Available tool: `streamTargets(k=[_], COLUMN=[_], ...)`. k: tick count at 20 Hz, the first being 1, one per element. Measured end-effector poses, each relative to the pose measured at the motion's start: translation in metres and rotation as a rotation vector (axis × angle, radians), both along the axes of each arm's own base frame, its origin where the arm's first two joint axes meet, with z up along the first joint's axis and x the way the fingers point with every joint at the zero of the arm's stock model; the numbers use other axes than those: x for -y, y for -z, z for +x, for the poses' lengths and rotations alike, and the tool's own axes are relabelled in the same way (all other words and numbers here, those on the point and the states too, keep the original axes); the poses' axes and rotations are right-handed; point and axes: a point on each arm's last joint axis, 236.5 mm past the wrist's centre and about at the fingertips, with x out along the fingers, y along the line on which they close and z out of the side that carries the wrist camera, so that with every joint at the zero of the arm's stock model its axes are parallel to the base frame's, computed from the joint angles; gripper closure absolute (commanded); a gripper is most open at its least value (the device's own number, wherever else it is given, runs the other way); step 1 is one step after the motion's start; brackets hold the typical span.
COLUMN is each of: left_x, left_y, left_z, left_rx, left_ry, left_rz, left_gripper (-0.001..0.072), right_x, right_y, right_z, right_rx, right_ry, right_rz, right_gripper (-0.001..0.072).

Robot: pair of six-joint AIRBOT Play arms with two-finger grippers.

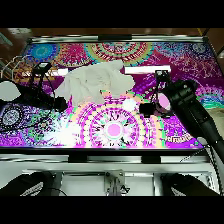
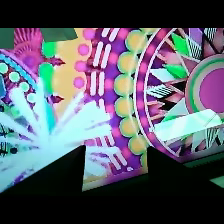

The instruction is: Fold the shirts.

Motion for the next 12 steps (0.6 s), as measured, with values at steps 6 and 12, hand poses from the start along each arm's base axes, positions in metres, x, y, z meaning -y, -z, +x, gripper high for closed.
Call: streamTargets(k=[6, 12], left_x=[0.000, 0.000], left_y=[0.000, 0.000], left_z=[0.000, 0.000], left_rx=[0.000, 0.000], left_ry=[0.000, 0.000], left_rz=[0.000, 0.000], left_gripper=[0.0241, 0.0241], right_x=[-0.001, -0.021], right_y=[0.000, -0.012], right_z=[0.001, 0.037], right_rx=[0.005, 0.167], right_ry=[-0.001, -0.040], right_rz=[0.003, 0.080], right_gripper=[0.0213, 0.0213])
